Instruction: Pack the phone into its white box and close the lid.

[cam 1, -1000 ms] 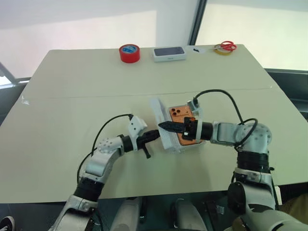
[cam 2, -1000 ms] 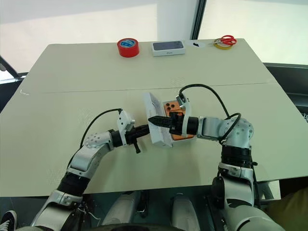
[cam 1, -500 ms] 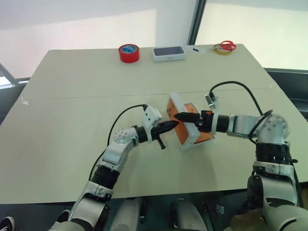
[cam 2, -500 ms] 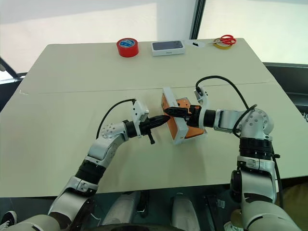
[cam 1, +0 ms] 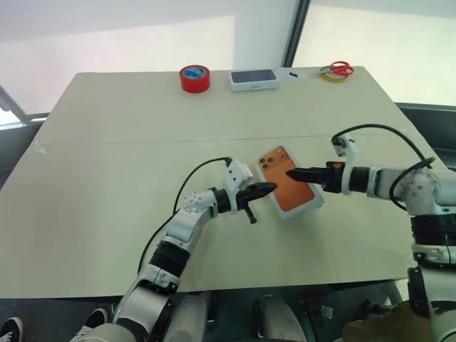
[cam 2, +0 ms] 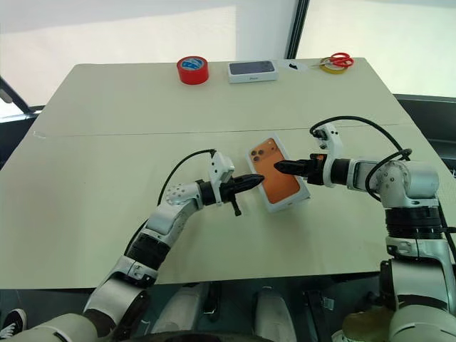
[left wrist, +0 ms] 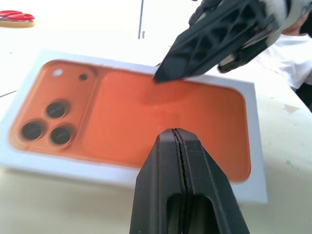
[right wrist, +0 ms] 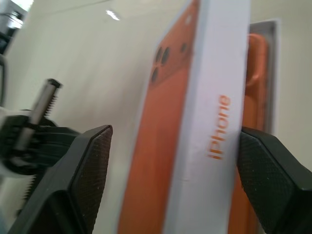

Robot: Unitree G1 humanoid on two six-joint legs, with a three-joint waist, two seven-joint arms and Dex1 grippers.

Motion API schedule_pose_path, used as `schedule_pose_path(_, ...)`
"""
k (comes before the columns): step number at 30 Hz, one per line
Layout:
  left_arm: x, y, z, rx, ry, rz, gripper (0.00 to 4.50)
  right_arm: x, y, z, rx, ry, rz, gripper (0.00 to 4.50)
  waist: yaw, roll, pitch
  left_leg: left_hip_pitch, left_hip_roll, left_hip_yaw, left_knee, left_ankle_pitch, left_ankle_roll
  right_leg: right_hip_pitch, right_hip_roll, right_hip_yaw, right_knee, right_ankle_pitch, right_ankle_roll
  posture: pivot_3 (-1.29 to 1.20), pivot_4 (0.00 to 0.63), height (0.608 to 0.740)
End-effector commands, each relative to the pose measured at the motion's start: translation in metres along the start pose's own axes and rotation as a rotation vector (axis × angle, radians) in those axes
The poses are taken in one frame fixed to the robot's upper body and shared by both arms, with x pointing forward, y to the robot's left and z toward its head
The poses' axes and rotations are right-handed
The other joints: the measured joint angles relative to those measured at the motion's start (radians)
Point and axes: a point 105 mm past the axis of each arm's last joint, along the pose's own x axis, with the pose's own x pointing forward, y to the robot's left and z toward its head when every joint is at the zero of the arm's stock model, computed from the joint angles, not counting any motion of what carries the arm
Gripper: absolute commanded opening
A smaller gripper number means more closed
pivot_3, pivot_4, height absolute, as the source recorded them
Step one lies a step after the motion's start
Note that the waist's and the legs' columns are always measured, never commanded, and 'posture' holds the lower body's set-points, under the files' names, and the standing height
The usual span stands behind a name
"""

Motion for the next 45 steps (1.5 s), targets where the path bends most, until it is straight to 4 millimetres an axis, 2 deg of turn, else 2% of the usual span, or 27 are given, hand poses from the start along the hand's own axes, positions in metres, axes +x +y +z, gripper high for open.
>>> schedule_pose_path(1, -0.003, -0.002, 0.003, 0.042, 0.000, -0.019, 0.00, -0.004, 0.006, 0.019, -0.149, -0.081, -0.011, 3.91, 0.000, 0.000, 0.000, 0.000, 0.000, 0.000, 0.000, 0.000, 0.000, 0.000, 0.000, 0.000, 0.000, 0.000, 0.000, 0.00, 0.150, 0.738)
schedule_pose_path(8, -0.024, -0.001, -0.009, 0.041, 0.056, -0.002, 0.00, -0.003, -0.009, 0.014, -0.294, -0.085, -0.106, 3.91, 0.004, 0.000, 0.000, 0.000, 0.000, 0.000, 0.000, 0.000, 0.000, 0.000, 0.000, 0.000, 0.000, 0.000, 0.000, 0.00, 0.150, 0.738)
schedule_pose_path(11, -0.027, -0.003, -0.016, 0.043, 0.086, 0.000, 0.00, -0.004, -0.017, 0.009, -0.384, -0.059, -0.147, 3.91, 0.005, 0.000, 0.000, 0.001, 0.000, 0.000, 0.000, 0.000, -0.001, -0.001, 0.000, 0.000, 0.000, 0.000, 0.000, 0.00, 0.150, 0.738)
schedule_pose_path(22, 0.001, -0.004, -0.025, 0.045, 0.152, -0.003, 0.00, -0.012, -0.041, 0.016, -0.576, -0.048, -0.262, 3.91, 0.006, 0.000, 0.000, 0.001, 0.000, 0.000, 0.002, -0.001, -0.002, -0.001, 0.000, 0.000, 0.000, 0.000, 0.000, 0.00, 0.150, 0.738)
schedule_pose_path(28, 0.008, -0.002, -0.021, 0.040, 0.136, -0.004, 0.00, -0.014, -0.048, 0.006, -0.647, 0.008, -0.282, 3.91, 0.006, 0.000, 0.000, 0.001, 0.000, -0.001, 0.004, -0.002, -0.002, 0.000, 0.000, -0.001, 0.000, 0.000, 0.000, 0.00, 0.150, 0.738)
schedule_pose_path(37, 0.010, -0.001, -0.018, 0.038, 0.120, 0.004, 0.00, -0.004, -0.033, -0.004, -0.690, 0.012, -0.207, 3.91, 0.005, 0.000, 0.000, 0.001, 0.000, -0.001, 0.005, -0.003, -0.002, 0.002, 0.001, -0.001, 0.000, 0.000, 0.000, 0.00, 0.150, 0.738)
schedule_pose_path(41, 0.013, 0.004, 0.023, -0.048, -0.029, 0.008, 0.00, -0.009, -0.017, 0.016, -0.648, -0.119, -0.144, 3.91, 0.004, 0.000, 0.000, 0.001, 0.000, -0.001, 0.006, -0.003, -0.002, 0.003, 0.001, -0.001, 0.000, 0.000, 0.000, 0.00, 0.150, 0.738)
schedule_pose_path(43, 0.015, 0.004, 0.032, -0.032, -0.045, 0.002, 0.00, -0.012, -0.009, 0.024, -0.625, -0.171, -0.106, 3.91, 0.006, 0.000, 0.000, 0.000, 0.000, -0.001, 0.006, -0.003, -0.002, 0.003, 0.001, -0.001, 0.000, 0.000, 0.001, 0.00, 0.150, 0.738)
schedule_pose_path(45, 0.023, 0.006, 0.030, -0.007, -0.018, 0.005, 0.00, -0.013, -0.001, 0.024, -0.624, -0.194, -0.067, 3.91, 0.007, 0.000, 0.000, 0.000, 0.000, -0.001, 0.007, -0.003, -0.001, 0.004, 0.001, -0.001, 0.000, 0.000, 0.001, 0.00, 0.150, 0.738)
